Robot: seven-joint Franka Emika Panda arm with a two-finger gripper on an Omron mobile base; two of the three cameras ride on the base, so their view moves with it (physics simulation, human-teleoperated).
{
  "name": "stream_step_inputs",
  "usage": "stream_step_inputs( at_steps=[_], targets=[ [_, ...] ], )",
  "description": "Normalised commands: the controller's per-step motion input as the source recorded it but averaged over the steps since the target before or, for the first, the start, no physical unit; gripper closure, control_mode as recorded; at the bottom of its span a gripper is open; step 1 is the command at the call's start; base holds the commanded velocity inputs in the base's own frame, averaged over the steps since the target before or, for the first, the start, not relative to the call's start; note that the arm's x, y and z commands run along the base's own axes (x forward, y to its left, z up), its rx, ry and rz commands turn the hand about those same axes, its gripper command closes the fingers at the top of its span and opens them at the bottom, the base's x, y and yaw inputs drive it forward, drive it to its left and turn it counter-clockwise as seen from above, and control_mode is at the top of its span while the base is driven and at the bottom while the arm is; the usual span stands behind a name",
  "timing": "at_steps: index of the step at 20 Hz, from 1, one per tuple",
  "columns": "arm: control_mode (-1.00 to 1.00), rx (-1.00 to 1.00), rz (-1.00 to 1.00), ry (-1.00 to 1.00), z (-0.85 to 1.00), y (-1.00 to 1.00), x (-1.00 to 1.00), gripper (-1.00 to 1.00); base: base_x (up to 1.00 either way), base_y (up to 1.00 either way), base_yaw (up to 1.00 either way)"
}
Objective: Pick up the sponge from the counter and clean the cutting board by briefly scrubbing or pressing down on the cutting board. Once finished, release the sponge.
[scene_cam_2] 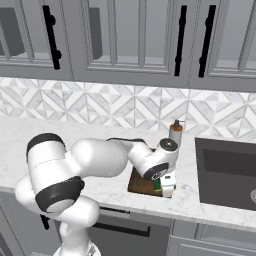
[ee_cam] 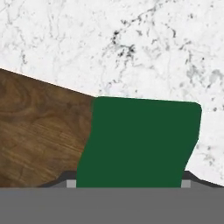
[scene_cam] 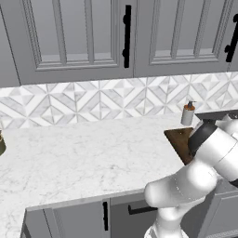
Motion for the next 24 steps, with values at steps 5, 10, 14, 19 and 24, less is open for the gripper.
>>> stream_step_inputs(
  at_steps=[5, 10, 14, 19, 24],
  targets=[
    [-1.0, 0.0, 0.0, 0.12, -0.07, 0.0, 0.29, 1.0, 0.0, 0.0, 0.0],
    [-1.0, 0.02, 0.0, 0.02, -0.17, -0.02, 0.03, 1.0, 0.0, 0.0, 0.0],
    [-1.0, 0.0, 0.0, 0.0, -0.2, 0.01, 0.0, 1.0, 0.0, 0.0, 0.0],
    [-1.0, 0.0, 0.0, 0.0, -0.18, 0.0, 0.0, 1.0, 0.0, 0.0, 0.0],
    [-1.0, 0.0, 0.0, 0.0, -0.07, -0.07, -0.26, 1.0, 0.0, 0.0, 0.0]
  ],
)
